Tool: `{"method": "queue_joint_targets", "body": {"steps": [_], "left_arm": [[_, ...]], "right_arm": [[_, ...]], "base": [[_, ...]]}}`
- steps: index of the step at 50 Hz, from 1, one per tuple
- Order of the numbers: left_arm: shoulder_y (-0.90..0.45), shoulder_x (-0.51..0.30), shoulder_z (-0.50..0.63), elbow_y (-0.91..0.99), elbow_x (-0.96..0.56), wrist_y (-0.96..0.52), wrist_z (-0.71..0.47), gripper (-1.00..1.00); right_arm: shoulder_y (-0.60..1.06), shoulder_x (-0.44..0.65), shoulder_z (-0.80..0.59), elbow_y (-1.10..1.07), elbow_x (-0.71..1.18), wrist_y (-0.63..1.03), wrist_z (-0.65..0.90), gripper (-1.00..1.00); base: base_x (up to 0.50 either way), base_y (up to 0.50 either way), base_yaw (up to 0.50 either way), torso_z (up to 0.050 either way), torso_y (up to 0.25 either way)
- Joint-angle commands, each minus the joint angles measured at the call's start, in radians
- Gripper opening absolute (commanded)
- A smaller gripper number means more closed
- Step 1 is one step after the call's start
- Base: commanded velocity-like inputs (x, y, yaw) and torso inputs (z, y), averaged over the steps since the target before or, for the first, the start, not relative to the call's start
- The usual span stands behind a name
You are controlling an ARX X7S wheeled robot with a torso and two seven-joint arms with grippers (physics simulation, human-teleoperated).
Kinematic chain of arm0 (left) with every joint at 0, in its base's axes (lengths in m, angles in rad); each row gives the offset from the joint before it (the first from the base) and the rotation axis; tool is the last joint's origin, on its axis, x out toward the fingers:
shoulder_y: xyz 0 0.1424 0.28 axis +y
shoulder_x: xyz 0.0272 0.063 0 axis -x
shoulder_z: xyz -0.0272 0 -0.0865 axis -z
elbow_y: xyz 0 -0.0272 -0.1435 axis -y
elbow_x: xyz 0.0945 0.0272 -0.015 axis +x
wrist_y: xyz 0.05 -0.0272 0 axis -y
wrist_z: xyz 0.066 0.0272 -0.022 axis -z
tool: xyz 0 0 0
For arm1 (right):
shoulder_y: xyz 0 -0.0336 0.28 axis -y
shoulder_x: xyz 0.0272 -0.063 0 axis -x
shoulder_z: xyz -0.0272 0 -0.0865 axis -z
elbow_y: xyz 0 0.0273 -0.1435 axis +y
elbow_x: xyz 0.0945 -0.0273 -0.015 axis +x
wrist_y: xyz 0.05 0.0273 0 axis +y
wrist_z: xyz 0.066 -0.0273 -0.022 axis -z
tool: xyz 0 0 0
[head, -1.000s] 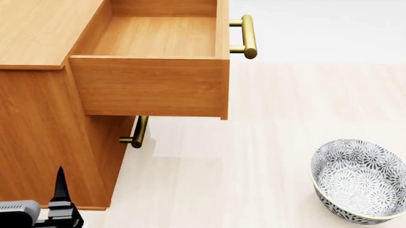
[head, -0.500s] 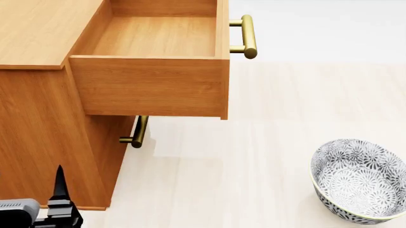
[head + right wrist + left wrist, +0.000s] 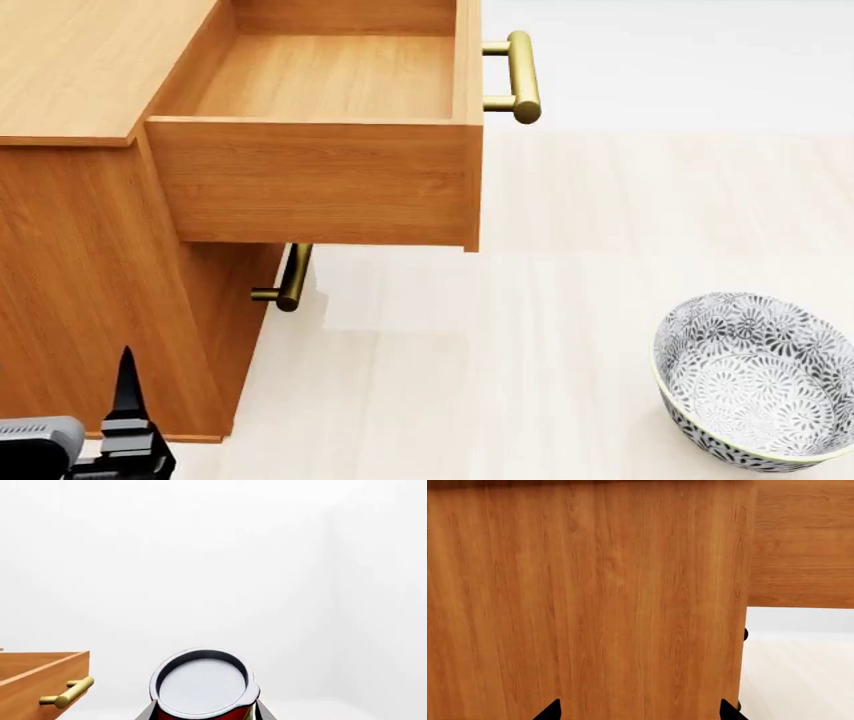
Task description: Put the ketchup in the top drawer of the cabinet.
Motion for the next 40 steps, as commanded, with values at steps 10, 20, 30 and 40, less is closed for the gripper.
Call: {"method": "queue_joint_targets", "body": {"steps": [10, 20, 30, 40], "left_arm": [[0.001, -0.003, 0.004, -0.006, -0.006, 0.007, -0.004, 1.0], [-0.002, -0.004, 0.008, -0.011, -0.008, 0.01, -0.006, 1.0], [-0.005, -0.005, 0.013, -0.014, -0.009, 0.011, -0.008, 1.0], [-0.005, -0.006, 0.015, -0.021, -0.012, 0.016, -0.009, 1.0]], "right_arm": [[0.15, 0.167, 0.018, -0.039, 0.116, 0.091, 0.117, -1.0], [0.215, 0.255, 0.036, -0.029, 0.201, 0.131, 0.189, -1.0], [0.307, 0.348, 0.006, -0.006, 0.266, 0.145, 0.253, -1.0], [0.434, 0.403, -0.109, 0.017, 0.282, 0.097, 0.296, -1.0]], "base": [[0.0, 0.0, 0.0, 0.0, 0.001], [0.0, 0.0, 0.0, 0.0, 0.0], [0.0, 0.0, 0.0, 0.0, 0.0], [0.0, 0.0, 0.0, 0.0, 0.0]]}}
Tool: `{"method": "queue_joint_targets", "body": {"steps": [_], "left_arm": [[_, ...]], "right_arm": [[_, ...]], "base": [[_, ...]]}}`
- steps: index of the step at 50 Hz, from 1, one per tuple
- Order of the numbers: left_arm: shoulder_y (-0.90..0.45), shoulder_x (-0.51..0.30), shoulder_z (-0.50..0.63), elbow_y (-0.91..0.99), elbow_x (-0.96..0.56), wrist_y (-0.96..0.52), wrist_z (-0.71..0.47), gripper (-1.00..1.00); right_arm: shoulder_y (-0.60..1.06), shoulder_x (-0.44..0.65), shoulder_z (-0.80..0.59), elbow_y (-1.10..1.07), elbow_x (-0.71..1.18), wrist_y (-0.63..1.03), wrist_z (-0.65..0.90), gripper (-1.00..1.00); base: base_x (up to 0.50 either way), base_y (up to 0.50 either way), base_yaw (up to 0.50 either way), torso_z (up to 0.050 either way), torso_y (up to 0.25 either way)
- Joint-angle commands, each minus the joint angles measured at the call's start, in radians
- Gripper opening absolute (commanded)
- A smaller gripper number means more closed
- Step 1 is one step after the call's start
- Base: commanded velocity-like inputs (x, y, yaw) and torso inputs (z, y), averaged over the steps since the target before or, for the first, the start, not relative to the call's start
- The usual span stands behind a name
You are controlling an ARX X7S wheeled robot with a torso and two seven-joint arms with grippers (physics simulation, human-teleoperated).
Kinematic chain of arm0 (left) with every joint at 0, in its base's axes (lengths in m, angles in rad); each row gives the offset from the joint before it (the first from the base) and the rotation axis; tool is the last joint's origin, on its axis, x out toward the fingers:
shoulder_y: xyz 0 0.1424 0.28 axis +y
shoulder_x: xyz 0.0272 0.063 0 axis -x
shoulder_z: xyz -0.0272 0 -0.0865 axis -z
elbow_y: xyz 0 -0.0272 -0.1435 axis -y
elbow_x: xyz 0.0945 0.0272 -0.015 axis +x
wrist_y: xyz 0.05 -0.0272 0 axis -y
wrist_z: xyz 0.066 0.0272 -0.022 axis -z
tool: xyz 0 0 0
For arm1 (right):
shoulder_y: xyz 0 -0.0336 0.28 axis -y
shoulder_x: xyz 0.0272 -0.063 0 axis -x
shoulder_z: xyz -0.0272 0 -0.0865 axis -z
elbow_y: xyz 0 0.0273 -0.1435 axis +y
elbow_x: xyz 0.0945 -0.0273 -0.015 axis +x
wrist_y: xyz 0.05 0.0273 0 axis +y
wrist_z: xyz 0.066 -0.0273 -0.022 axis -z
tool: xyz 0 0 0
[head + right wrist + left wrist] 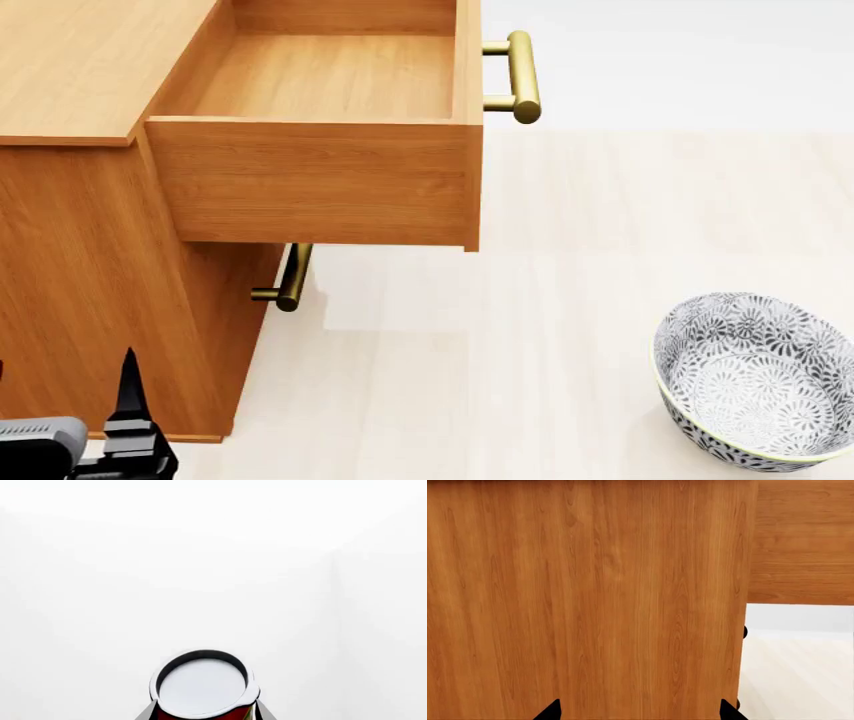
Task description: Put the ketchup in the top drawer of the cabinet.
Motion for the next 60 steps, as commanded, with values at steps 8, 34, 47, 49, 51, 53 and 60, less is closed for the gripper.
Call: {"method": "queue_joint_targets", "body": {"steps": [8, 34, 47, 49, 51, 53, 60], "left_arm": [[-0.001, -0.004, 0.004, -0.003, -0.005, 0.003, -0.005, 1.0], [-0.001, -0.008, 0.011, -0.006, -0.011, 0.01, -0.009, 1.0], [0.003, -0.01, 0.011, -0.011, -0.015, 0.018, -0.011, 1.0], [0.004, -0.01, 0.012, -0.011, -0.015, 0.019, -0.012, 1.0], [0.003, -0.011, 0.012, -0.011, -0.015, 0.018, -0.014, 1.0], [0.002, -0.011, 0.012, -0.009, -0.015, 0.016, -0.015, 1.0], [-0.001, -0.011, 0.016, -0.009, -0.017, 0.015, -0.017, 1.0]], "right_arm": [[0.245, 0.112, -0.203, 0.044, 0.013, -0.058, 0.067, -1.0], [0.829, 0.058, -0.692, 0.16, -0.008, -0.037, 0.063, -1.0], [1.008, -0.047, -0.835, 0.233, -0.074, 0.013, 0.018, -1.0], [1.017, -0.067, -0.848, 0.253, -0.09, 0.006, 0.005, -1.0], [1.026, -0.086, -0.859, 0.276, -0.106, -0.004, -0.01, -1.0], [1.034, -0.102, -0.871, 0.296, -0.121, -0.01, -0.021, -1.0], [1.074, -0.154, -0.906, 0.358, -0.156, -0.021, -0.054, -1.0]], "base": [[0.0, 0.0, 0.0, 0.0, 0.0], [0.0, 0.0, 0.0, 0.0, 0.0], [0.0, 0.0, 0.0, 0.0, 0.0], [0.0, 0.0, 0.0, 0.0, 0.0], [0.0, 0.0, 0.0, 0.0, 0.0], [0.0, 0.0, 0.0, 0.0, 0.0], [0.0, 0.0, 0.0, 0.0, 0.001]]}}
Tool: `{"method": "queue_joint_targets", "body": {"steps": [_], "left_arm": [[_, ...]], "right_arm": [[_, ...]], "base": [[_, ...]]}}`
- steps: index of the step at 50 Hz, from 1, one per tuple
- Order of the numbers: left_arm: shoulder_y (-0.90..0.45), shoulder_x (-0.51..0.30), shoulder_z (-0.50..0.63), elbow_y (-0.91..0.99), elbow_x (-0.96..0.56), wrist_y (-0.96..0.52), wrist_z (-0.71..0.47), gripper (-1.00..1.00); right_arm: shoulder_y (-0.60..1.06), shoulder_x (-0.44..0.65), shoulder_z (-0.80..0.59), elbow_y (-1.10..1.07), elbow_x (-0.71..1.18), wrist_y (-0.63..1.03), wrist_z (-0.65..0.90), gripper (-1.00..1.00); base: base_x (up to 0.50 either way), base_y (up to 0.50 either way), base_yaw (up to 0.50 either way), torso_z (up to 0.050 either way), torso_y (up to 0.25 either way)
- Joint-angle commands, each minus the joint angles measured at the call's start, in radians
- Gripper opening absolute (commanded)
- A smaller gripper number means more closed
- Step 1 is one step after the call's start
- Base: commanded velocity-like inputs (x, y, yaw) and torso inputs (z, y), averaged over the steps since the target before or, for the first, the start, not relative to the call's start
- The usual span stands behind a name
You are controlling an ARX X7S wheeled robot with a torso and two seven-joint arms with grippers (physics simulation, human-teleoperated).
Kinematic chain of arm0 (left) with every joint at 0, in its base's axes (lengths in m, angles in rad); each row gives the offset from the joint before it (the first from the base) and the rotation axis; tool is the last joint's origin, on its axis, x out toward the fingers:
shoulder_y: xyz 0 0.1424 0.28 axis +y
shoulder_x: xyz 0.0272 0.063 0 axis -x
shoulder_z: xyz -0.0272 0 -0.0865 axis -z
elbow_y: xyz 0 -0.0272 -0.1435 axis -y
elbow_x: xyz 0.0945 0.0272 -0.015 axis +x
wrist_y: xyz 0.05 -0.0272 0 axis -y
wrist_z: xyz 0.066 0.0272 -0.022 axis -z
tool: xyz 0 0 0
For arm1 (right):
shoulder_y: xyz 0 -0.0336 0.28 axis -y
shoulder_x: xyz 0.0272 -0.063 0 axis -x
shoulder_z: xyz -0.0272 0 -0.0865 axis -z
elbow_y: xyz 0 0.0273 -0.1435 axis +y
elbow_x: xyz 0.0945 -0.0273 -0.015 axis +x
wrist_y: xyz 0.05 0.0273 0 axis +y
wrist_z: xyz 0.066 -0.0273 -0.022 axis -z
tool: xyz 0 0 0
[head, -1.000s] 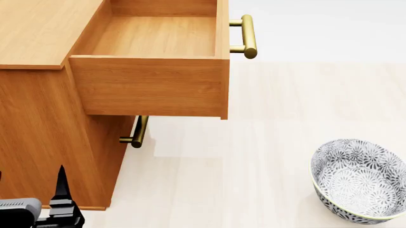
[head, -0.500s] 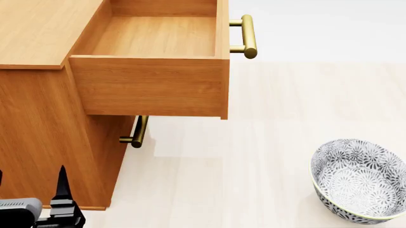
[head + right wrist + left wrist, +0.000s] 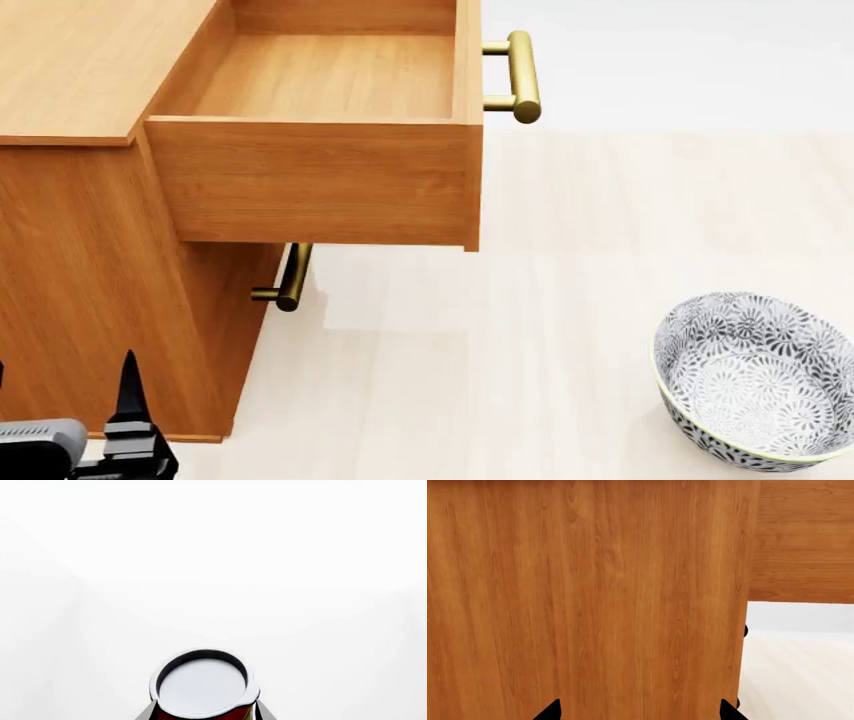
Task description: Put the ketchup in the top drawer of the cabinet.
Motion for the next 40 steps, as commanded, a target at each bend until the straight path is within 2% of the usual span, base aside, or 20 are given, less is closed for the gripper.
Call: {"method": "queue_joint_targets", "body": {"steps": [1, 23, 40], "left_arm": [[-0.002, -0.001, 0.004, -0.002, -0.001, 0.001, -0.004, 1.0], [-0.005, -0.006, 0.004, -0.005, -0.011, 0.004, -0.006, 1.0], [-0.003, -0.009, 0.01, 0.002, -0.012, 0.004, -0.013, 1.0]], "right_arm": [[0.097, -0.091, -0.078, 0.096, -0.09, -0.001, -0.065, -1.0], [0.244, -0.243, -0.202, 0.273, -0.191, -0.005, -0.155, -1.0], [0.346, -0.374, -0.29, 0.49, -0.272, -0.037, -0.249, -1.0]], "base": [[0.0, 0.0, 0.0, 0.0, 0.0], [0.0, 0.0, 0.0, 0.0, 0.0], [0.0, 0.0, 0.0, 0.0, 0.0]]}}
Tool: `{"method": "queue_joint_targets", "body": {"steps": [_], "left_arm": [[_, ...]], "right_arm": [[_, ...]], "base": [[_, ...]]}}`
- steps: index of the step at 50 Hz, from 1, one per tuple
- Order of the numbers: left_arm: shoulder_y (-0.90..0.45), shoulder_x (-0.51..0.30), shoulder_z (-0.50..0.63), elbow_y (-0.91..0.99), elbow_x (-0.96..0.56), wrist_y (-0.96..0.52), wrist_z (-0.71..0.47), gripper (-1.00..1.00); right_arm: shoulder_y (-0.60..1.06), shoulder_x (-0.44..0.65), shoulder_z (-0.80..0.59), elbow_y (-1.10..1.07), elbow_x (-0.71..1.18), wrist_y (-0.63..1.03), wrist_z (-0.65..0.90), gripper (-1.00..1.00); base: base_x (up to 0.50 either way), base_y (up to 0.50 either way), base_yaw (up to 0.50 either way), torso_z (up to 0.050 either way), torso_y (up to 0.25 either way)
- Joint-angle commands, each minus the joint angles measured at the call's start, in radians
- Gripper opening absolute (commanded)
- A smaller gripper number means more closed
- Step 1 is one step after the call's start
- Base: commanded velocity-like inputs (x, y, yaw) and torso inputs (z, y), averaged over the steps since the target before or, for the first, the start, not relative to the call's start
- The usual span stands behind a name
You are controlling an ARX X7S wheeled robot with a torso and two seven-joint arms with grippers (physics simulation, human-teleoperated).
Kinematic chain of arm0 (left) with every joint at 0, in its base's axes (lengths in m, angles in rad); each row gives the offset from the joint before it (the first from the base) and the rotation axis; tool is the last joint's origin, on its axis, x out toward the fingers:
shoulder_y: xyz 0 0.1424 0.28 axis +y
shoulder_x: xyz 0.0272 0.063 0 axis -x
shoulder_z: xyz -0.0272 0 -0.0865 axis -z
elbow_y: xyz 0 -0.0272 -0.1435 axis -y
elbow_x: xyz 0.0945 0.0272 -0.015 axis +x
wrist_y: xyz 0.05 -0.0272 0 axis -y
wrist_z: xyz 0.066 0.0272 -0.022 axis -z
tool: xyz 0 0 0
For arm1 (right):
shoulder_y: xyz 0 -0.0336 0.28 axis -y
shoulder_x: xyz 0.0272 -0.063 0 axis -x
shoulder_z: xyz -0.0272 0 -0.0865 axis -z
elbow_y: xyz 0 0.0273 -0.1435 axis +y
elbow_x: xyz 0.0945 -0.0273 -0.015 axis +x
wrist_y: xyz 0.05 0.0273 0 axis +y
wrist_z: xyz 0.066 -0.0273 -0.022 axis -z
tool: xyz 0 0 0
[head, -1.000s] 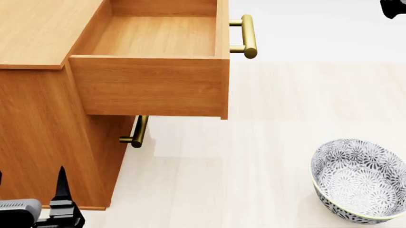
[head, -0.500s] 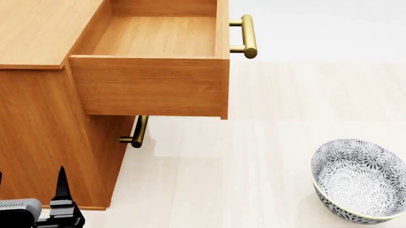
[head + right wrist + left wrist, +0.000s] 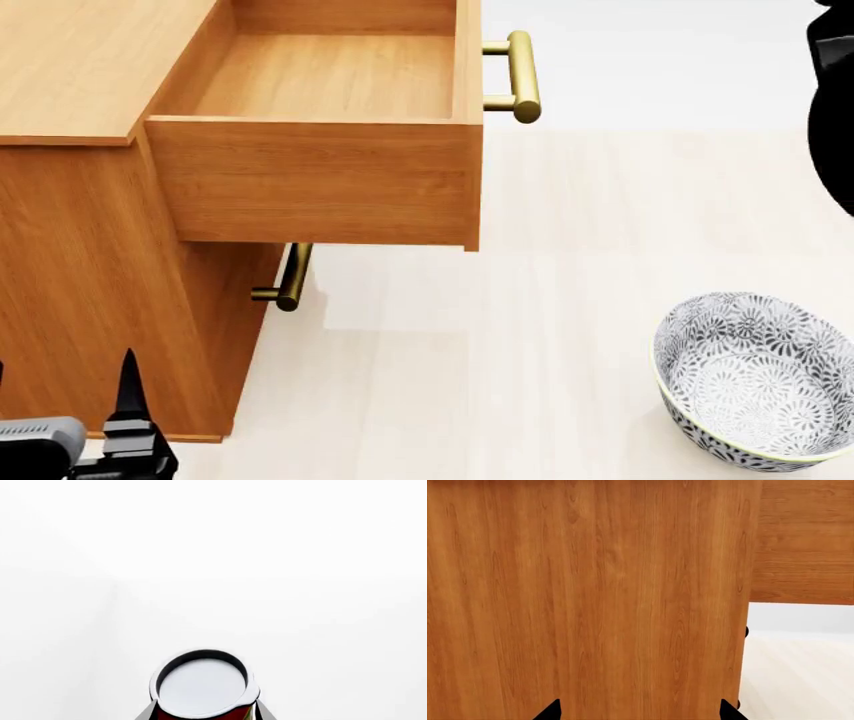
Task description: Put the ketchup in the top drawer of the cabinet.
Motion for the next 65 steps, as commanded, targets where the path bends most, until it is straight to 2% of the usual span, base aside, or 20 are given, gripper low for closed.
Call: {"method": "queue_joint_targets", "body": {"steps": [1, 23, 48, 55, 65], "left_arm": [[0.002, -0.002, 0.003, 0.003, -0.002, 0.002, -0.003, 1.0], [0.008, -0.008, 0.001, 0.002, -0.008, 0.01, -0.01, 1.0], [0.003, -0.012, 0.002, -0.007, -0.016, 0.013, -0.015, 1.0], [-0.003, -0.011, 0.005, -0.016, -0.016, 0.015, -0.014, 1.0], [-0.003, -0.012, 0.008, -0.025, -0.015, 0.023, -0.014, 1.0]], "right_arm": [[0.071, -0.087, -0.054, 0.137, -0.08, -0.012, -0.073, -1.0], [0.263, -0.272, -0.138, 0.463, -0.153, -0.051, -0.206, -1.0], [0.461, -0.513, -0.217, 1.057, -0.274, -0.252, -0.426, -1.0], [0.565, -0.628, -0.24, 1.423, -0.311, -0.385, -0.56, -1.0], [0.568, -0.634, -0.588, 1.464, -0.005, -0.264, -0.61, -1.0]], "base": [[0.0, 0.0, 0.0, 0.0, 0.0], [0.0, 0.0, 0.0, 0.0, 0.0], [0.0, 0.0, 0.0, 0.0, 0.0], [0.0, 0.0, 0.0, 0.0, 0.0], [0.0, 0.0, 0.0, 0.0, 0.0]]}}
